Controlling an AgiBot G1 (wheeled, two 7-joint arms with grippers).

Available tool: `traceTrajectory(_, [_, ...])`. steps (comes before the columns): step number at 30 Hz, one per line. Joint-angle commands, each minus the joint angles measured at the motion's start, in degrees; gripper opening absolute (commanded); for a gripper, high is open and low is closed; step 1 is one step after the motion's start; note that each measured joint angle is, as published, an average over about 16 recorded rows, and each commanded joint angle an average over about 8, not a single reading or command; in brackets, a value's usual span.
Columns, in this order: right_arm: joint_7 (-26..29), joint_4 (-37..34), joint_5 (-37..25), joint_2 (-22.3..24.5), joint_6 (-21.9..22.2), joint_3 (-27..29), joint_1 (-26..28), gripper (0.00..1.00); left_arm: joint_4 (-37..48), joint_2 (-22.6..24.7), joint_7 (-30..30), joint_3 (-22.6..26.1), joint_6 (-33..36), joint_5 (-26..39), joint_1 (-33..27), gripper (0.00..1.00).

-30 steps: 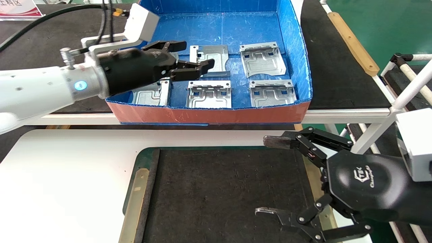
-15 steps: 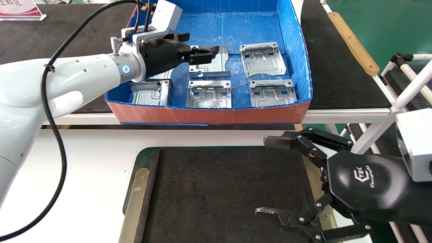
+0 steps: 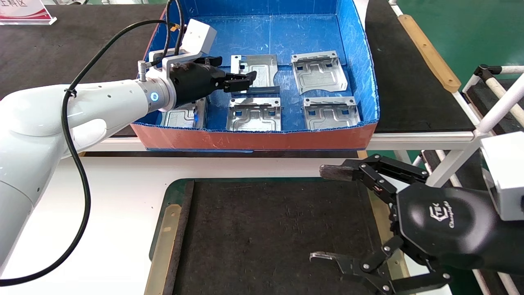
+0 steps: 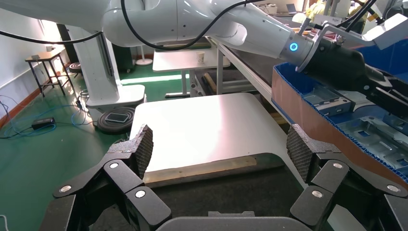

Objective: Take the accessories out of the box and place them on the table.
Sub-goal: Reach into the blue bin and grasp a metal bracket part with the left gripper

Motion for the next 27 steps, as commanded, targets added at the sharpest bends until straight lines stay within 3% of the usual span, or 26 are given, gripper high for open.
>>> traceTrajectory(1, [0.0,0.0,0.0,0.0,0.0,0.0,0.0,1.00,0.6,0.2,0.4,0.0,0.0,0.0,-0.1,0.69])
traceTrajectory(5, [0.0,0.0,0.0,0.0,0.0,0.0,0.0,0.98,0.8,0.3,0.6,0.0,0.0,0.0,-0.3,0.19])
traceTrajectory(6, [0.0,0.0,0.0,0.0,0.0,0.0,0.0,0.91,0.8,0.3,0.6,0.0,0.0,0.0,-0.3,0.06])
traceTrajectory(7, [0.0,0.0,0.0,0.0,0.0,0.0,0.0,0.80,0.8,0.3,0.6,0.0,0.0,0.0,-0.3,0.00])
traceTrajectory(12, [0.0,0.0,0.0,0.0,0.0,0.0,0.0,0.18,0.5,0.2,0.4,0.0,0.1,-0.1,-0.2,0.00])
traceTrajectory(14, [0.0,0.0,0.0,0.0,0.0,0.0,0.0,0.02,0.5,0.1,0.4,0.0,0.1,-0.1,-0.2,0.00])
traceTrajectory(27, [0.0,0.0,0.0,0.0,0.0,0.0,0.0,0.00,0.2,0.0,0.2,0.0,0.2,-0.1,0.0,0.00])
